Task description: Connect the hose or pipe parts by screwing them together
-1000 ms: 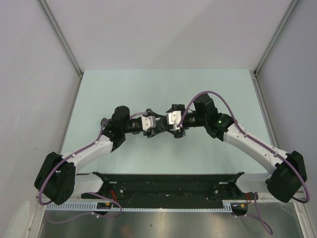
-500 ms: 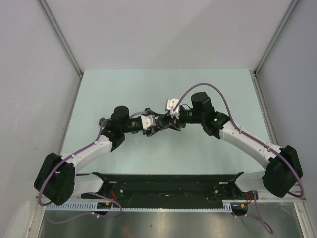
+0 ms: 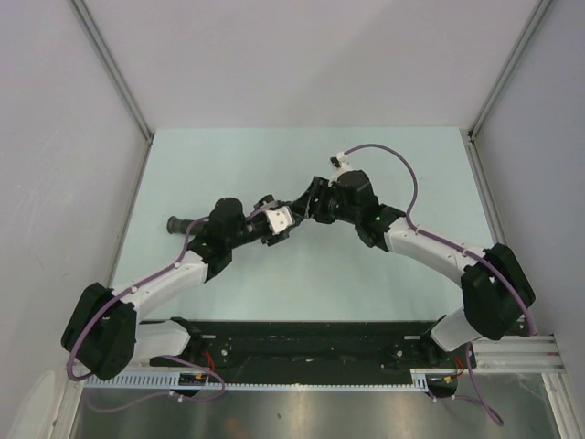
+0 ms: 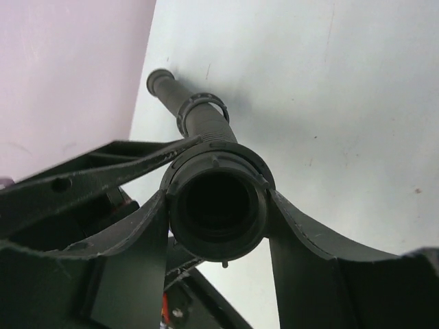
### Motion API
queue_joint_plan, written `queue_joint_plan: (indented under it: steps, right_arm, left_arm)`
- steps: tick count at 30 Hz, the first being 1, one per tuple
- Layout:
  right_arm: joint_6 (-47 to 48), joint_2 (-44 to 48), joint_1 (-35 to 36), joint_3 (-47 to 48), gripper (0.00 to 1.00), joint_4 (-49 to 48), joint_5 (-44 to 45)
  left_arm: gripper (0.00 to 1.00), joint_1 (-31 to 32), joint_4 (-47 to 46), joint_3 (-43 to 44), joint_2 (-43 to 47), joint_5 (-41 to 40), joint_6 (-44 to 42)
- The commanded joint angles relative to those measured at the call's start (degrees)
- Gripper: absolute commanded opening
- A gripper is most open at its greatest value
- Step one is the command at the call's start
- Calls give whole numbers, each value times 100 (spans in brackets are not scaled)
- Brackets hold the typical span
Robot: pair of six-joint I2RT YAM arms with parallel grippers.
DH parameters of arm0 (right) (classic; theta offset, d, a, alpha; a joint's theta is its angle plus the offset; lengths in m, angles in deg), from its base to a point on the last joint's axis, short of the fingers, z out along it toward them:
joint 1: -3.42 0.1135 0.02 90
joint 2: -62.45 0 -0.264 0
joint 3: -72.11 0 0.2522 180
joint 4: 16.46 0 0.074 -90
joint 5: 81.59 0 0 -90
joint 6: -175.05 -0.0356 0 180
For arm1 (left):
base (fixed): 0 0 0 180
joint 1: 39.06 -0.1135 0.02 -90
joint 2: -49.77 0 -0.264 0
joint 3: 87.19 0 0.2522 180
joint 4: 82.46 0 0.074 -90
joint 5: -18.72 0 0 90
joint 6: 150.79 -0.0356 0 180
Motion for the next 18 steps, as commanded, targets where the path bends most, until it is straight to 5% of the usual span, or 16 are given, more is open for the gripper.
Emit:
queue_joint_plan:
  steps: [1,2,3,11,18]
  right_arm:
    - [-1889,113,471,112,55,-1060,-597]
    - [-1889,253,418,112,71,-1000,-535]
    - [-1758,342,339,112,99,-929,-482]
    - [87,1194,-249,112,100,-138,-42]
    - [632,1178,-1585,-195,100,-969,-2237]
  left_arm:
    - [0,251,-668,113,85,-515,-84]
    - [0,251,-659,87,103,-541,-110]
    - [0,251,-668,78,129,-507,-111]
    - [0,225,-668,95,208,-33,38]
    - [0,85,-659,113,287,583,241]
